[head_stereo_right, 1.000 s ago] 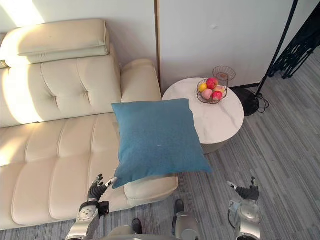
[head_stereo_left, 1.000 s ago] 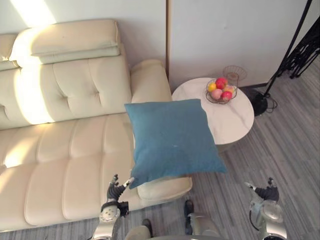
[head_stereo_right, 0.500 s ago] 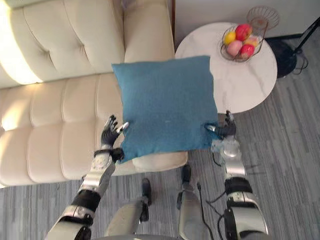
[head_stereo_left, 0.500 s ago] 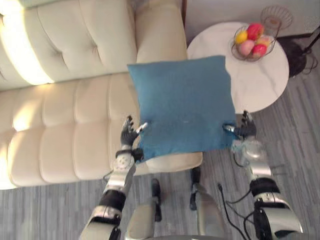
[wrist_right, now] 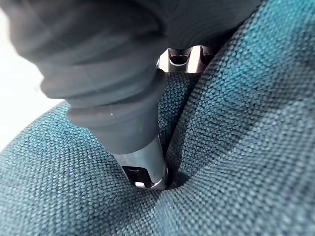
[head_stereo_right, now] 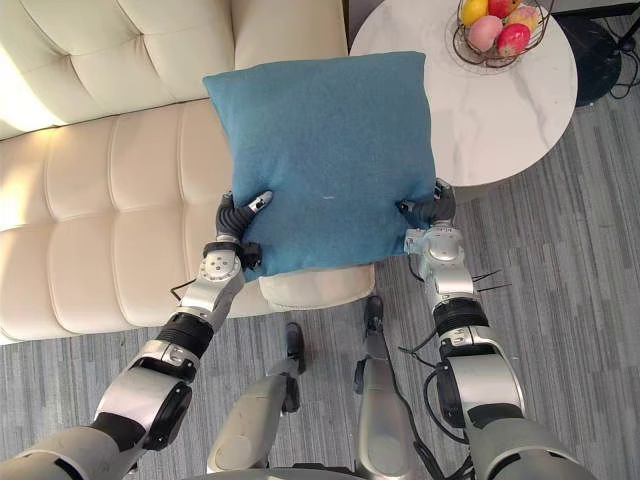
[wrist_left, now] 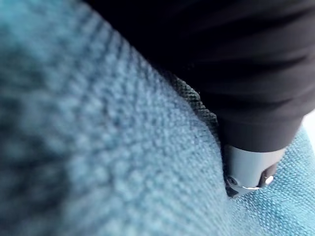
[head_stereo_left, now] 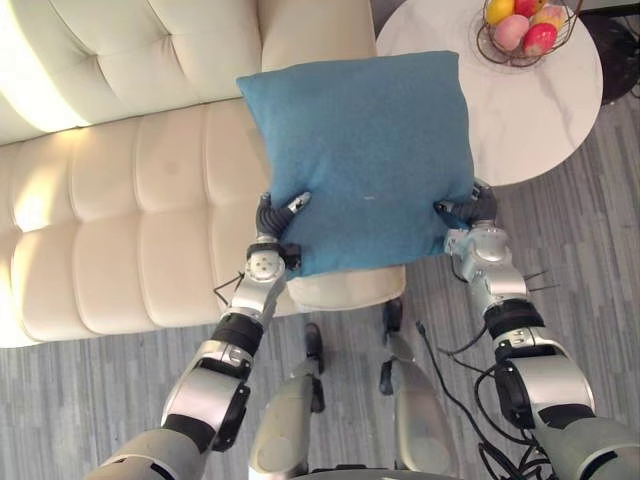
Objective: Pick up cushions and gather them together orderly.
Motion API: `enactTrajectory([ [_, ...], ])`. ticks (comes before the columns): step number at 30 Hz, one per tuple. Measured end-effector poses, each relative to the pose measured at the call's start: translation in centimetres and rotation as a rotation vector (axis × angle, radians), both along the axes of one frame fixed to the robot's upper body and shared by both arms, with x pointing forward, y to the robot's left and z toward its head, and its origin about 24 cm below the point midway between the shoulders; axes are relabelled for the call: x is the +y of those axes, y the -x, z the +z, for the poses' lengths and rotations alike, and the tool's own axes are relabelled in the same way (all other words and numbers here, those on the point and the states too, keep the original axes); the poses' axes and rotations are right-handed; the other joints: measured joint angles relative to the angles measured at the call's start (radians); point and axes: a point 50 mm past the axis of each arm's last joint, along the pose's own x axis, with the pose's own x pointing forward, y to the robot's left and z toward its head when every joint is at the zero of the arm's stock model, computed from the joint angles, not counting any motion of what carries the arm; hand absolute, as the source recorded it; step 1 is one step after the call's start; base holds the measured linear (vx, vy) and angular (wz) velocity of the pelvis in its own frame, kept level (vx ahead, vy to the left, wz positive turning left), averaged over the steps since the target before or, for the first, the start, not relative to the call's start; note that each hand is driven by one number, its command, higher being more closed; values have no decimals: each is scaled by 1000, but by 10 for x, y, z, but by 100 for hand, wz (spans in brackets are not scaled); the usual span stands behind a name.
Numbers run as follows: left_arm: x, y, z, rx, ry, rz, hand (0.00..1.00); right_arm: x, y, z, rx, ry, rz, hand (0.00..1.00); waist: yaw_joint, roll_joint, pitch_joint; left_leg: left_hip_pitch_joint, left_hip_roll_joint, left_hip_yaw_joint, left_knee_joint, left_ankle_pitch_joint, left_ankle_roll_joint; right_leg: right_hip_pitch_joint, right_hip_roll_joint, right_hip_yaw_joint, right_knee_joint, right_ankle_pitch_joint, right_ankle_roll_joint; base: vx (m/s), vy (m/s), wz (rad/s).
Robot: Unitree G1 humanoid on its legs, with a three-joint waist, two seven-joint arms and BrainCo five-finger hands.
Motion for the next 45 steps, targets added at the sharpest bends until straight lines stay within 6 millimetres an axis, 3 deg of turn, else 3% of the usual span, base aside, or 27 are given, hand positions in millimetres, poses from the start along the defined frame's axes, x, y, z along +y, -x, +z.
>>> enactTrajectory([
  [3, 6, 21, -2, -55, 35, -2, 100, 7, 26, -7, -73, 0, 36, 100, -5, 0, 0, 46, 14, 2, -12, -1, -1, 60, 17, 0, -43, 4, -2, 121, -24, -6],
  [7, 14, 58, -36, 9, 65, 6, 100, 17, 68, -29, -98, -17, 70, 100, -13, 0, -23, 113, 28, 8, -28, -20, -9, 134, 38, 17, -79, 3, -2, 150, 6, -6],
  [11, 20, 93, -68, 111, 89, -3, 100, 21, 94, -53, -33, -45, 109, 100, -10, 0, -59, 175, 28, 17, -26, -23, -11, 202, 42, 32, -99, 3, -2, 83, 12, -6],
  [13, 24, 118, -82, 159, 106, -2, 100, 25, 111, -67, 7, -70, 136, 100, -5, 0, -109, 206, 31, 28, -21, -43, -7, 241, 53, 45, -117, 3, -1, 32, 10, -8],
  [19, 32, 155, -91, 192, 159, 34, 100, 35, 134, -75, 10, -129, 170, 100, 28, -15, -158, 271, 40, 102, -3, -72, 7, 268, 58, 112, -84, -10, 16, -57, 17, -30],
  [22, 33, 155, -86, 170, 166, 31, 100, 37, 137, -67, -29, -137, 175, 100, 44, -24, -164, 247, 37, 132, 61, -79, 20, 203, 51, 139, 27, -25, 52, -149, 34, -32],
  [23, 34, 155, -85, 163, 169, 34, 100, 38, 136, -64, -46, -138, 179, 100, 42, -25, -164, 229, 52, 139, 73, -74, 31, 138, 41, 139, 239, -157, 47, -206, -32, 0],
  [24, 33, 154, -85, 161, 170, 30, 100, 38, 137, -65, -44, -138, 177, 100, 37, -29, -164, 232, 52, 132, 83, -72, 34, 108, 30, 132, 398, -235, 22, -183, -109, 35],
  [25, 32, 155, -85, 164, 173, 26, 100, 37, 140, -69, -29, -137, 171, 100, 38, -38, -167, 247, 48, 106, 103, -70, 33, 104, 2, 132, 636, -338, 38, -114, -110, 65],
  [26, 32, 160, -89, 182, 177, 34, 100, 38, 143, -71, -18, -124, 174, 100, 39, -48, -175, 243, 45, 72, 128, -68, 30, 144, -20, 146, 776, -395, 83, -91, -144, 72],
  [28, 34, 163, -91, 189, 178, 44, 100, 42, 144, -70, -29, -100, 188, 100, 44, -69, -192, 185, 44, 19, 169, -51, 6, 220, -29, 175, 775, -468, 112, -225, -288, 81],
  [30, 30, 163, -90, 186, 196, 50, 100, 40, 140, -65, -48, -76, 194, 100, 71, -41, -211, 94, 70, -21, 167, -1, -17, 238, 21, 160, 603, -509, 98, -312, -270, 48],
  [31, 28, 164, -88, 174, 207, 51, 100, 39, 139, -62, -58, -65, 194, 100, 101, -24, -216, 55, 99, -28, 137, 45, -37, 252, 58, 139, 492, -536, 40, -249, -173, 10],
  [32, 26, 164, -88, 174, 218, 53, 100, 37, 137, -61, -61, -54, 194, 100, 98, 1, -207, 36, 117, -53, 130, 68, -47, 249, 83, 126, 474, -519, 11, -342, -232, 47],
  [33, 22, 165, -89, 182, 230, 49, 100, 34, 138, -63, -49, -40, 179, 100, 91, 34, -203, 21, 137, -88, 84, 137, -66, 249, 108, 71, 459, -496, -13, -398, -202, 95],
  [34, 19, 166, -90, 193, 235, 39, 100, 29, 138, -70, -16, -27, 165, 100, 81, 44, -208, 45, 147, -74, -28, 214, -115, 250, 104, 16, 443, -477, -40, -414, -160, 110],
  [35, 17, 166, -90, 196, 235, 29, 100, 25, 138, -73, -4, -18, 154, 100, 73, 48, -212, 47, 147, -61, -46, 166, -114, 251, 99, -20, 432, -467, -57, -481, -110, 130],
  [36, 13, 163, -88, 187, 224, -2, 100, 18, 135, -77, 18, -7, 122, 100, 57, 21, -199, 9, 125, -10, 14, 112, -55, 244, 52, -75, 408, -445, -70, -370, -56, 132],
  [37, 9, 162, -87, 186, 224, -20, 100, 14, 135, -80, 33, 3, 104, 100, 41, -1, -195, -14, 92, 38, 110, 95, -28, 246, 8, -104, 372, -417, -73, -337, -50, 130],
  [39, 5, 162, -87, 187, 227, -37, 100, 9, 136, -83, 44, 10, 84, 100, 35, -3, -201, -13, 81, 107, 243, 57, 9, 248, -26, -128, 306, -355, -62, -218, 20, 77],
  [40, 2, 161, -86, 185, 232, -48, 100, 6, 136, -85, 57, 12, 72, 100, 29, 4, -206, 19, 102, 156, 325, -8, 34, 246, -40, -155, 260, -309, -51, -272, 116, 67],
  [42, -1, 158, -85, 180, 232, -63, 100, 2, 138, -88, 74, 8, 48, 100, 13, 26, -220, 91, 128, 195, 325, -85, 25, 246, -52, -197, 223, -285, -45, -214, 193, 90],
  [43, -10, 154, -85, 180, 235, -95, 100, -5, 140, -90, 82, 6, 11, 100, 3, 55, -238, 168, 128, 211, 188, -122, -15, 243, -54, -232, 195, -264, -19, -158, 224, 97],
  [44, -11, 151, -85, 178, 232, -103, 100, -7, 140, -91, 85, 1, 2, 100, 1, 55, -239, 188, 117, 204, 129, -123, -8, 240, -55, -238, 186, -257, -5, -147, 220, 81],
  [45, -9, 149, -87, 186, 216, -108, 100, -5, 140, -96, 103, -24, -10, 100, 3, 29, -238, 188, 94, 203, 101, -91, -4, 241, -69, -223, 168, -247, 7, -130, 176, 47],
])
